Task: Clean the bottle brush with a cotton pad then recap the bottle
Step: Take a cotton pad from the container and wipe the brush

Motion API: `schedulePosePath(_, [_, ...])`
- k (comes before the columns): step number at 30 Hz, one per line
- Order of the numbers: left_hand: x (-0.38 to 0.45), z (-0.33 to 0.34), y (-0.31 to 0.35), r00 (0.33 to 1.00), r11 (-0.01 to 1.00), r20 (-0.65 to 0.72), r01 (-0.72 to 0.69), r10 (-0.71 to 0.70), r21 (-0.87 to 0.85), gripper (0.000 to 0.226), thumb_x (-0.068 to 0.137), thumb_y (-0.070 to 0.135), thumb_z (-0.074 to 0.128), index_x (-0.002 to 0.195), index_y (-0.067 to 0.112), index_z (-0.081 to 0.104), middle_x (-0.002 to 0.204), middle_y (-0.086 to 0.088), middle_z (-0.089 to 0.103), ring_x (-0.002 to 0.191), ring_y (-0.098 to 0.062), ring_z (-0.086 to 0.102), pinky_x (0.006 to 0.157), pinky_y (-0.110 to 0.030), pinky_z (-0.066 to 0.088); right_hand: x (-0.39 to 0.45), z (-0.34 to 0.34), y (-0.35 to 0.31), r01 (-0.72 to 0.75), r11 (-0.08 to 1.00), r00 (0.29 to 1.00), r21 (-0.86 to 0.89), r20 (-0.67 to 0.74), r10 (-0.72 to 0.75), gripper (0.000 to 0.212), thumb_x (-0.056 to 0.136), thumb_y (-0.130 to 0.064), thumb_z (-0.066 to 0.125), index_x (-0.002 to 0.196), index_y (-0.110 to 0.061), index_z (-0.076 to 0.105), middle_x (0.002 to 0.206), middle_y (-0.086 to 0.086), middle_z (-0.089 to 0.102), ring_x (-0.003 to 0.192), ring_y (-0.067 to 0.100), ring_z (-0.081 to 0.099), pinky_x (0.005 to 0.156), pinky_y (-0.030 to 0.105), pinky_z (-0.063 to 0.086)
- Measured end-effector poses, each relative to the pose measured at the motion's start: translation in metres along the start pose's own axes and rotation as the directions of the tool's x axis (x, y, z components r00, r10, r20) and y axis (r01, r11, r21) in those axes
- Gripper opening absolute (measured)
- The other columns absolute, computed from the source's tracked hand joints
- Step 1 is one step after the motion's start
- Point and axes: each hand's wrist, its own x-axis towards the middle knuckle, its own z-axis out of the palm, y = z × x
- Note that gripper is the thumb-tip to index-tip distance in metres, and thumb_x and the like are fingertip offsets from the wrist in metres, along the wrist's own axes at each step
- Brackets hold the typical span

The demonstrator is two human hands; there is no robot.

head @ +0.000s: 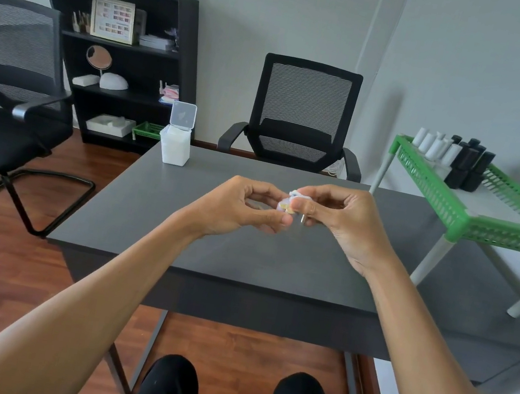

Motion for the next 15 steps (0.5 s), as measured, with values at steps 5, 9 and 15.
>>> schedulePosePath(5, [-0.003, 0.001, 0.0, 0.998, 0.974, 0.055, 0.014, -0.001, -0.225, 0.037, 0.092, 0.022, 0.073, 0.125, 0.006, 0.074, 0.103, -0.01, 0.075, 0.086, -0.017, 0.072, 0.083, -0.026, 0.061, 0.002, -0.008, 0.002, -0.031, 0.955, 0.999, 0.296, -0.03, 0.042, 0.05, 0.078, -0.051, 0.091, 0.113, -0.016, 0.086, 0.096, -0.005, 0.079, 0.082, 0.012, 0.063, 0.078, 0.027, 0.056])
schedulePosePath(9, [-0.002, -0.003, 0.004, 0.996, 0.956, 0.09, 0.009, 0.018, -0.294, 0.034, 0.098, 0.021, 0.067, 0.127, 0.003, 0.072, 0.101, -0.005, 0.074, 0.087, -0.014, 0.069, 0.085, -0.024, 0.059, -0.001, -0.008, 0.002, -0.031, 0.982, 0.998, 0.186, 0.055, 0.021, 0.051, 0.085, -0.047, 0.086, 0.126, -0.019, 0.082, 0.11, 0.015, 0.074, 0.093, 0.029, 0.057, 0.082, 0.039, 0.05])
schedulePosePath(15, [-0.003, -0.007, 0.006, 0.994, 0.962, 0.109, 0.026, 0.004, -0.273, 0.044, 0.106, 0.018, 0.059, 0.13, -0.017, 0.063, 0.105, -0.017, 0.061, 0.085, -0.018, 0.061, 0.082, -0.026, 0.056, -0.002, -0.007, -0.009, 0.02, 0.998, 0.989, 0.053, 0.148, -0.028, 0.04, 0.094, -0.027, 0.083, 0.132, -0.017, 0.078, 0.129, 0.008, 0.079, 0.106, 0.02, 0.072, 0.086, 0.035, 0.057])
